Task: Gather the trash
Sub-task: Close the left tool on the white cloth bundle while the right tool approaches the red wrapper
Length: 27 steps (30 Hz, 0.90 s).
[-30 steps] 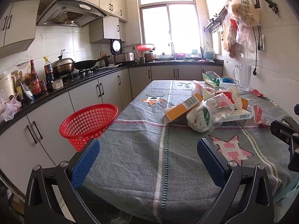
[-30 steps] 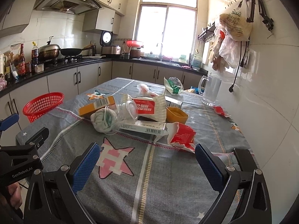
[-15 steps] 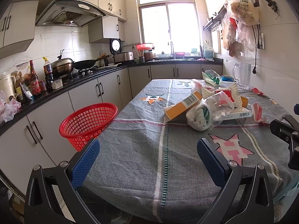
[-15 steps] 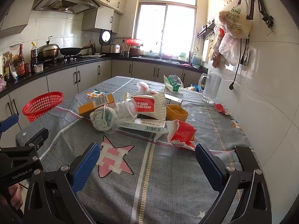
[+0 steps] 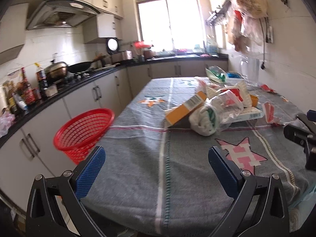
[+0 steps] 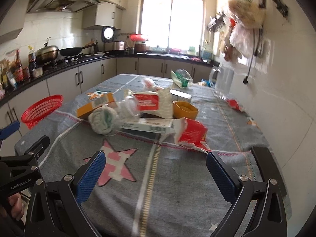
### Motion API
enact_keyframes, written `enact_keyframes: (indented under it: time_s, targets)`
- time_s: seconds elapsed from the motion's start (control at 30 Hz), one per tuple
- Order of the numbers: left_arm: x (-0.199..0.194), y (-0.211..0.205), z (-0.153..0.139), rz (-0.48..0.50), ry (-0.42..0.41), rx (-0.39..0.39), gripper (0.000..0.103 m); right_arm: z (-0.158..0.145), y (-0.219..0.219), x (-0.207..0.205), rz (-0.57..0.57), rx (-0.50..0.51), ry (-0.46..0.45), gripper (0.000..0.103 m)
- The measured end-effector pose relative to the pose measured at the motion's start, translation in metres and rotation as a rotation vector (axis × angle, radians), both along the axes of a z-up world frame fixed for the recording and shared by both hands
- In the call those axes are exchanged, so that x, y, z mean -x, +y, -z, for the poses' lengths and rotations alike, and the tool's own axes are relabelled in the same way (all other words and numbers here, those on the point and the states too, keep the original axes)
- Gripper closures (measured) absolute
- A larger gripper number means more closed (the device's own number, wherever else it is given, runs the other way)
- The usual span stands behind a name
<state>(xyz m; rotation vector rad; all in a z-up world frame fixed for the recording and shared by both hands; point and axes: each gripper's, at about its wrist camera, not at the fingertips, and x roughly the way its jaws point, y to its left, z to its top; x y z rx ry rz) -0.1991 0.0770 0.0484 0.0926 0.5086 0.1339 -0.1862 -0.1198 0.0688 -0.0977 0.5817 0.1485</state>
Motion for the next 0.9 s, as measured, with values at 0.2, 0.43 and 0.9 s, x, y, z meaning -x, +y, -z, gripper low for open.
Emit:
enact_keyframes:
  time_s: [0.2,0.43,0.9]
  targets:
    - [-0.035,0.002,-0.001,0.064,0.082,0.021,0.0,0.001,-0.033,-0.017,0.04,-0.097,0.057,0.005]
    - [-0.079,0.002,-0.008,0.155,0.128,-0.011,0.012,0.005,-0.054,-0.033,0.049,-0.171,0.12,0.013]
    - [-0.156,-0.005,0.003,0.282,0.246,-0.178,0.037,0.001,-0.07,-0.041,0.07,-0.191,0.136,0.013]
